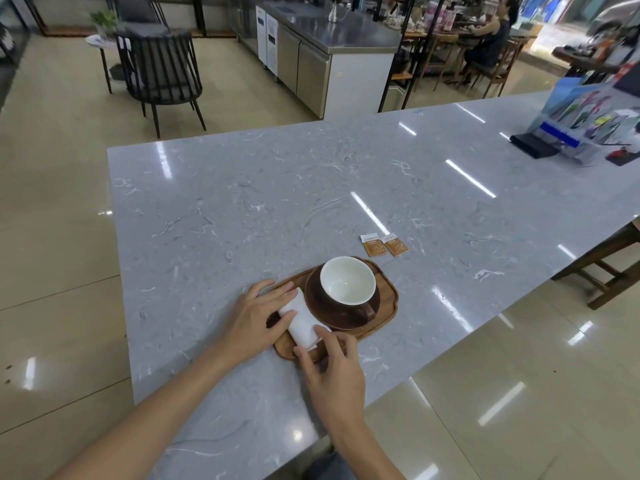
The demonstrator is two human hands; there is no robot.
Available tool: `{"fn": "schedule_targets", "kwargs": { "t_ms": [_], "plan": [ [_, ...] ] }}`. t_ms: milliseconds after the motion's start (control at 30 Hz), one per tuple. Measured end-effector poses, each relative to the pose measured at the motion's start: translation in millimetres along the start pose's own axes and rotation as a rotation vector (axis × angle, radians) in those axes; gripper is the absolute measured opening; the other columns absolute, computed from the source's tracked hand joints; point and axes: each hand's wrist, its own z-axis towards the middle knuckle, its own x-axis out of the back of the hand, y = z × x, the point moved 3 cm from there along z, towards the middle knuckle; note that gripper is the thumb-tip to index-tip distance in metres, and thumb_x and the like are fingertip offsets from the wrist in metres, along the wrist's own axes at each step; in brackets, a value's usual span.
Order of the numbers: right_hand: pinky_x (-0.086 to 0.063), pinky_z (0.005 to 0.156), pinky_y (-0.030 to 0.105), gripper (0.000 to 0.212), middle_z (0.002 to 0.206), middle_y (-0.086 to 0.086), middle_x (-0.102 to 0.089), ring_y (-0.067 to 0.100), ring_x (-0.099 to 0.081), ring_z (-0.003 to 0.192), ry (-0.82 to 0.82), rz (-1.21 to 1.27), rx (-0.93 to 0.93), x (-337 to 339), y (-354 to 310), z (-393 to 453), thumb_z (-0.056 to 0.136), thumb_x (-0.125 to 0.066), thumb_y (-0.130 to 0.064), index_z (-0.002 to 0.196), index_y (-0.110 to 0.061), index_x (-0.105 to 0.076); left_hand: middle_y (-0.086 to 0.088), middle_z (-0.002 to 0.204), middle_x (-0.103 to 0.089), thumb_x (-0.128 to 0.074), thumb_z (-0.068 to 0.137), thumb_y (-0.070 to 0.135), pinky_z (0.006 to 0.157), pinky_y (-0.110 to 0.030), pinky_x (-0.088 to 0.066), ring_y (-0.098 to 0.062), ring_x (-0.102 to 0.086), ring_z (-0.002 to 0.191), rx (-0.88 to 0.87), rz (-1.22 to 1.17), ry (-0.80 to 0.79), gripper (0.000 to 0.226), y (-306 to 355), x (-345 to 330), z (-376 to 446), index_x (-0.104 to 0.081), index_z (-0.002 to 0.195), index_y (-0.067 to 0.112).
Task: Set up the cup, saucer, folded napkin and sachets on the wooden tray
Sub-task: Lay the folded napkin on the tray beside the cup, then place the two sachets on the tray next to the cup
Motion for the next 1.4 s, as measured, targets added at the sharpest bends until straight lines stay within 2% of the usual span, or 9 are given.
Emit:
{"fn": "schedule_targets", "kwargs": {
  "t_ms": [167,400,500,633,800,900,1067,1200,1400],
  "plan": [
    [-0.054,0.066,0.016,0.045,0.121,-0.019,-0.053,-0.002,-0.058,0.093,0.102,0.007,0.126,40,2,7,0.086,-0.06,-0.064,0.124,-0.039,-0.064,0.007,0.144,-0.059,-0.045,0.093,0.051,0.107,-0.041,-0.045,-0.021,-0.046,0.135,-0.01,0.017,0.051,0.053,5,16,13,-0.065,0.135,0.025],
    [-0.059,0.062,0.026,0.011,0.11,-0.02,-0.053,0.003,-0.065,0.086,0.188,0.094,0.133,111,43,80,0.096,-0.064,-0.033,0.105,-0.035,-0.068,0.001,0.131,-0.065,-0.059,0.094,0.028,0.103,-0.038,-0.047,-0.022,-0.055,0.123,0.037,0.061,0.086,0.03,5,24,76,-0.074,0.12,0.02],
    [-0.06,0.07,0.028,0.013,0.111,-0.013,-0.06,0.002,-0.066,0.088,0.112,0.105,0.085,127,69,122,0.099,-0.063,-0.024,0.107,-0.028,-0.072,0.0,0.126,-0.065,-0.062,0.096,0.018,0.1,-0.034,-0.044,-0.021,-0.056,0.118,0.105,0.017,0.052,0.027,7,18,107,-0.071,0.121,0.019],
    [-0.049,0.07,0.012,0.017,0.111,-0.005,-0.068,-0.004,-0.062,0.081,-0.02,0.069,0.028,130,96,180,0.101,-0.06,-0.025,0.11,-0.023,-0.074,0.001,0.126,-0.066,-0.06,0.097,0.024,0.094,-0.028,-0.045,-0.017,-0.06,0.112,0.132,-0.02,-0.045,0.029,23,-3,148,-0.068,0.125,0.022],
    [-0.055,0.074,0.027,0.023,0.105,-0.005,-0.075,0.005,-0.067,0.079,-0.139,0.033,0.004,114,104,242,0.101,-0.058,-0.038,0.112,-0.022,-0.07,0.005,0.116,-0.071,-0.063,0.093,0.027,0.089,-0.027,-0.051,-0.012,-0.064,0.096,0.262,-0.076,-0.137,0.03,37,-35,191,-0.068,0.123,0.024],
    [-0.047,0.067,0.029,0.026,0.099,-0.006,-0.072,0.015,-0.068,0.086,-0.176,-0.03,-0.021,96,101,269,0.099,-0.056,-0.047,0.107,-0.024,-0.065,0.012,0.097,-0.067,-0.064,0.092,0.027,0.091,-0.033,-0.055,-0.012,-0.068,0.09,0.321,-0.114,-0.163,0.028,39,-51,211,-0.069,0.12,0.024],
    [-0.042,0.07,0.032,0.035,0.117,0.0,-0.065,0.026,-0.067,0.1,-0.24,-0.086,-0.085,71,100,298,0.092,-0.059,-0.04,0.122,-0.022,-0.059,0.006,0.108,-0.064,-0.064,0.095,0.031,0.082,-0.023,-0.051,-0.011,-0.064,0.099,0.415,-0.178,-0.255,0.029,36,-72,239,-0.065,0.122,0.025],
    [-0.051,0.082,0.039,0.043,0.123,0.005,-0.06,0.03,-0.065,0.107,-0.291,-0.059,-0.123,60,103,309,0.089,-0.065,-0.038,0.126,-0.018,-0.057,0.0,0.109,-0.066,-0.067,0.094,0.03,0.084,-0.027,-0.051,-0.016,-0.064,0.103,0.539,-0.276,-0.251,0.027,35,-81,247,-0.066,0.12,0.022],
    [-0.057,0.083,0.036,0.033,0.098,-0.006,-0.073,0.019,-0.07,0.099,-0.375,0.152,-0.152,57,111,320,0.082,-0.072,-0.032,0.112,-0.019,-0.069,0.001,0.099,-0.072,-0.072,0.09,0.023,0.079,-0.023,-0.049,-0.013,-0.065,0.091,0.565,-0.325,-0.277,0.026,45,-86,249,-0.068,0.115,0.017]
  ]
}}
